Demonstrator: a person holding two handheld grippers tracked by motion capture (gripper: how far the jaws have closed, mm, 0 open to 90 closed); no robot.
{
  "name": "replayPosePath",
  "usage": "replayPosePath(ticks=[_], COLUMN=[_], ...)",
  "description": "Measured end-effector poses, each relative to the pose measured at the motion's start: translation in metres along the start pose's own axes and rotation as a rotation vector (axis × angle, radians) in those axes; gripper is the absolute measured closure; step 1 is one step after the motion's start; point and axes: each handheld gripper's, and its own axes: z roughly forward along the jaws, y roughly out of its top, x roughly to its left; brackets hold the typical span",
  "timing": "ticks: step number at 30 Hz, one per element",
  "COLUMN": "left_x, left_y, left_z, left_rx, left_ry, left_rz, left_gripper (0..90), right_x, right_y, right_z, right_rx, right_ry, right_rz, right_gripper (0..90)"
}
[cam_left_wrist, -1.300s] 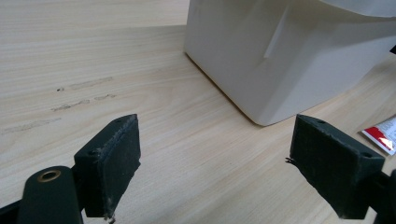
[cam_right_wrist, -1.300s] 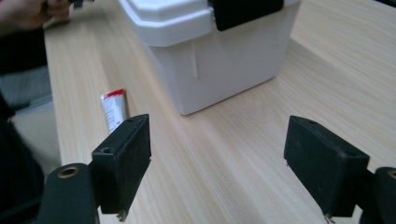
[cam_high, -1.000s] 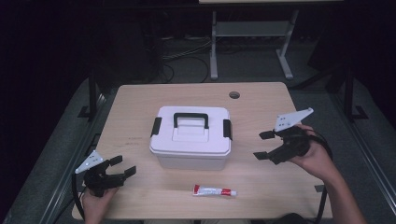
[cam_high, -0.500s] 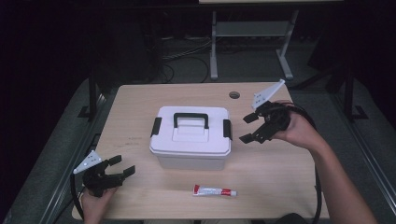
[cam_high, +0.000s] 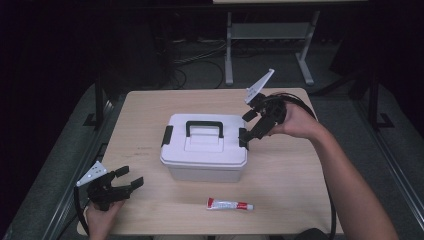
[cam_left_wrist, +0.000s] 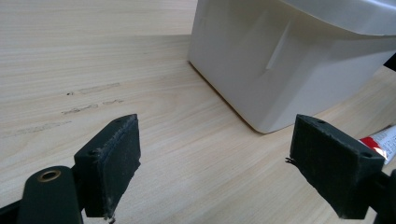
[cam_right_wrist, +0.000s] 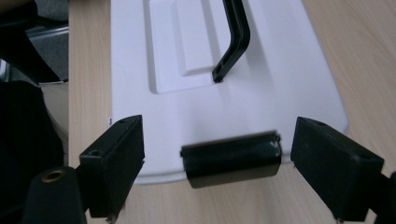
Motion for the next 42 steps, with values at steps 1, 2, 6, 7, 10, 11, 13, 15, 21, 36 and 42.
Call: replayPosePath(ticks=[1,2,6,7,10,11,13,15,21,36,42], left_x=[0.000,0.000,0.000,0.000,0.000,0.000,0.001,0.001,0.002,0.002,0.003], left_y=[0.000,0.000,0.000,0.000,0.000,0.000,0.000,0.000,0.000,0.000,0.000], left_z=[0.000,0.000,0.000,0.000,-0.001,-0.001,-0.001,-0.001,-0.002,-0.003,-0.003], left_rx=[0.000,-0.001,-0.006,-0.008,-0.009,-0.011,-0.010,-0.014,-0.018,-0.019,-0.024], left_ry=[-0.001,-0.001,-0.002,-0.002,-0.002,-0.002,-0.004,-0.004,-0.004,-0.006,-0.005], left_rz=[-0.001,-0.001,-0.004,-0.007,-0.007,-0.010,-0.012,-0.013,-0.018,-0.015,-0.019], left_gripper=[15.3,15.3,15.3,15.3,15.3,15.3,15.3,15.3,15.3,15.3,15.3], right_x=[-0.001,-0.002,-0.005,-0.005,-0.008,-0.010,-0.011,-0.012,-0.016,-0.020,-0.019], right_y=[0.004,0.007,0.024,0.026,0.037,0.042,0.047,0.054,0.066,0.077,0.081], right_z=[0.002,0.003,0.010,0.012,0.017,0.020,0.023,0.027,0.041,0.060,0.062], right_rx=[0.004,0.008,0.027,0.031,0.043,0.051,0.065,0.071,0.085,0.115,0.127], right_ry=[0.001,0.006,0.019,0.021,0.036,0.041,0.049,0.050,0.076,0.102,0.097], right_rz=[-0.006,-0.008,-0.023,-0.025,-0.035,-0.042,-0.048,-0.056,-0.057,-0.047,-0.055], right_gripper=[17.5,18.3,20.8,21.6,23.5,25.7,27.3,28.3,37.6,66.9,75.9])
